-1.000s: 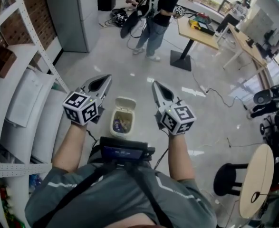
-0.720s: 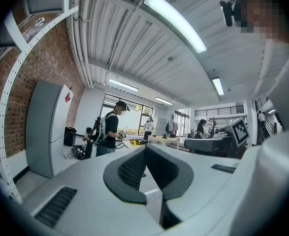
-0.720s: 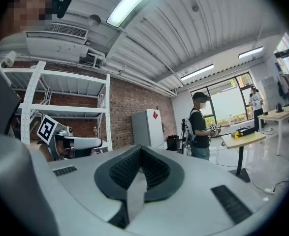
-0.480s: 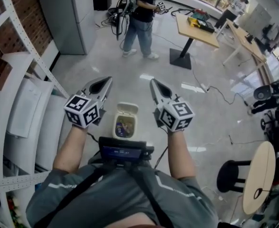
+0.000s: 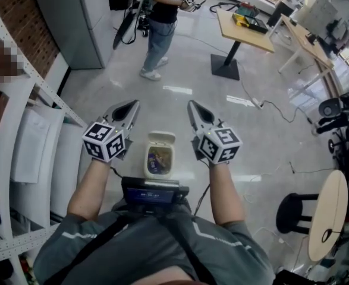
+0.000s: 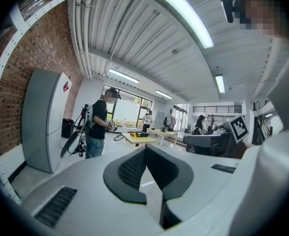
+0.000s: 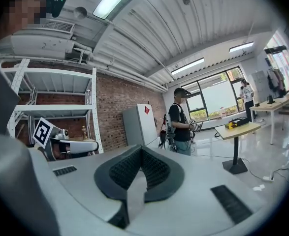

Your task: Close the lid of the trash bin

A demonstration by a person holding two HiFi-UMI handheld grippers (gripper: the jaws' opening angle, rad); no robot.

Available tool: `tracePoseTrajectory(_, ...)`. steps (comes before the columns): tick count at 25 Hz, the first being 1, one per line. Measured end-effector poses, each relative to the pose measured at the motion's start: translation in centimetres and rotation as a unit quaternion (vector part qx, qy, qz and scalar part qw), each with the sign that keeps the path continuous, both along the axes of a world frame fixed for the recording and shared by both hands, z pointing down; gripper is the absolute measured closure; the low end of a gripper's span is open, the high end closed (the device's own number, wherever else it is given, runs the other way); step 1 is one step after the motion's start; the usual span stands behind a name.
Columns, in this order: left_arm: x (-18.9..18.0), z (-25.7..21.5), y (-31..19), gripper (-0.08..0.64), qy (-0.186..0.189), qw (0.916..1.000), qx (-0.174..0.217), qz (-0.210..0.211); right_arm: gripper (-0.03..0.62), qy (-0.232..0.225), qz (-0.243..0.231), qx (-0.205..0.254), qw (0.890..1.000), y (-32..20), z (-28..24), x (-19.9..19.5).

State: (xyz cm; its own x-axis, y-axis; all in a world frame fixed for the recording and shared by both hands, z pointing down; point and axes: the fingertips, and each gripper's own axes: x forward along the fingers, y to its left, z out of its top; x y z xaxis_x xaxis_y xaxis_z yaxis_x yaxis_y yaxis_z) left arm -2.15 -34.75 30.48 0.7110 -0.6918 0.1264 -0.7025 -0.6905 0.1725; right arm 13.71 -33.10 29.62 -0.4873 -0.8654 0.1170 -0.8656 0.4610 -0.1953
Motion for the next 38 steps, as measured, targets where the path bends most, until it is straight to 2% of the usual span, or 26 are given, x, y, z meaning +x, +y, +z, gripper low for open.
tracePoseTrajectory(4, 0.2, 2.8, -1.3, 0.561, -0.009, 0.9996, -0.028, 0.002, 0.583, -0.004, 0.001, -0.025, 1.000, -1.4, 2.3, 0.1)
tracePoseTrajectory(12, 1.6, 8.0, -4.9, 0.561, -0.005, 0.9969, -0.075, 0.023, 0.583, 0.021, -0.006, -0.070, 0.997, -5.3, 8.8, -0.5)
tracePoseTrajectory(17, 2.9, 14.5, -6.6, 0.561, -0.038, 0.9919, -0.116, 0.037, 0.583, 0.026, 0.003, -0.120, 0.992, -7.3, 15.7, -0.1)
tracePoseTrajectory(21, 2.9, 21.1, -7.7, 0.561, -0.082, 0.9836, -0.157, 0.033, 0.583, 0.037, -0.004, -0.167, 0.985, -8.5, 21.2, -0.6)
tracePoseTrajectory(27, 4.0, 28.7, -8.3, 0.561, -0.082, 0.9688, -0.231, 0.035, 0.583, 0.032, 0.006, -0.222, 0.975, -9.7, 29.1, 0.0)
tracePoseTrajectory(32, 4.3, 34.5, -9.3, 0.561, -0.104, 0.9582, -0.264, 0.036, 0.583, 0.039, 0.008, -0.267, 0.963, -10.0, 35.5, -0.4)
tracePoseTrajectory(36, 5.4, 37.9, -8.7, 0.561, -0.124, 0.9519, -0.274, 0.058, 0.583, 0.044, 0.033, -0.283, 0.958, -10.3, 38.9, -0.6)
tracePoseTrajectory(38, 5.6, 39.6, -8.7, 0.561, -0.139, 0.9472, -0.284, 0.055, 0.583, 0.042, 0.034, -0.299, 0.953, -10.3, 40.7, -0.8)
